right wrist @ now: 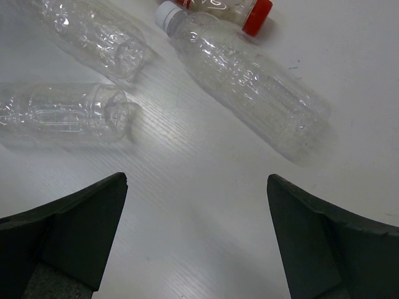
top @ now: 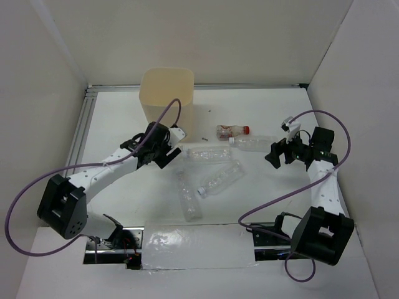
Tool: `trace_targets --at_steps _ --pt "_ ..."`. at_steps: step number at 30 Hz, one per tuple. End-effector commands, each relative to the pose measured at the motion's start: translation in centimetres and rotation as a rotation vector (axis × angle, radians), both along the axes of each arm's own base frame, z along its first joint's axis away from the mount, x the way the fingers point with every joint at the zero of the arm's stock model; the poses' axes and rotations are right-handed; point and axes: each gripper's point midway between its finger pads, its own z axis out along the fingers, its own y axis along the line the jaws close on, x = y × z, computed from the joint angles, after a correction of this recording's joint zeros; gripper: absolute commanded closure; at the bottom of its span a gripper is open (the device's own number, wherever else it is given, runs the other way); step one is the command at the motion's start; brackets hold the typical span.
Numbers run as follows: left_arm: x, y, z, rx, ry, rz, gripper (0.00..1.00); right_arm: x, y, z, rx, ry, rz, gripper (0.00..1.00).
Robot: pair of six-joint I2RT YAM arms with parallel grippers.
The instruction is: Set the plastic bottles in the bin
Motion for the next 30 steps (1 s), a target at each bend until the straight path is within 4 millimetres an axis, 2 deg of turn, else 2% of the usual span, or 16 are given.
trace_targets --at_steps 1,2,4,6,15,18,20,21,22,23,24,26,27,28,29,30 --pt "2.4 -1.1 0.7 0.057 -0.11 -0.122 0.07 0.4 0.3 0.7 -0.013 -0.032 0.048 0.0" --pt "2.4 -1.1 -0.5 0.074 -0.079 -0.124 0.07 0.5 0.3 0.5 -0.017 -0.029 0.053 0.0" --pt "2.9 -1.4 -1.6 0.087 -0.068 -0.133 0.07 0.5 0.3 0.5 -0.013 -0.021 0.053 0.0" --pt "2.9 -1.1 -3.9 0.12 -0.033 -0.136 0.09 0.7 0.2 0.9 -0.023 -0.034 0.058 0.0" --pt "3.6 -0.7 -8.8 0.155 -0.009 -0.079 0.1 -0.3 0.8 0.5 -0.015 -0.03 0.08 0.0" --pt "2.8 -0.8 -10.4 0.159 0.039 -0.071 0.19 -0.4 0.8 0.6 -0.029 -0.041 0.091 0.0" --pt "1.8 -1.7 -10.7 0.139 0.082 -0.078 0.28 -0.6 1.0 0.6 -0.025 -0.041 0.103 0.0" --pt "1.5 -2.0 -10.6 0.136 0.092 -0.077 0.44 -0.6 1.0 0.8 -0.028 -0.049 0.103 0.0" --pt "1.2 -2.5 -10.3 0.123 0.099 -0.083 0.55 -0.6 1.0 0.8 -0.036 -0.055 0.109 0.01" --pt "-0.3 -2.9 -10.5 0.129 0.138 -0.087 0.64 -0.8 1.1 0.7 -0.034 -0.055 0.122 0.04" --pt "-0.6 -3.3 -9.7 0.119 0.135 -0.09 0.76 -1.0 1.4 0.7 -0.025 -0.053 0.138 0.06" --pt "-1.7 -4.0 -8.7 0.106 0.138 -0.101 0.81 -1.4 1.9 0.8 -0.011 -0.056 0.168 0.11" --pt "-3.1 -4.2 -8.5 0.116 0.145 -0.114 0.81 -1.5 2.1 0.7 -0.019 -0.068 0.191 0.2" --pt "-3.3 -4.4 -7.7 0.111 0.118 -0.121 0.81 -2.0 2.4 0.6 -0.012 -0.06 0.206 0.25" --pt "-3.4 -4.6 -5.4 0.076 0.065 -0.098 0.81 -1.9 2.5 0.7 -0.014 -0.076 0.223 0.3" --pt "-3.8 -5.3 -4.2 0.052 0.043 -0.111 0.81 -2.1 2.6 0.6 -0.009 -0.065 0.223 0.34"
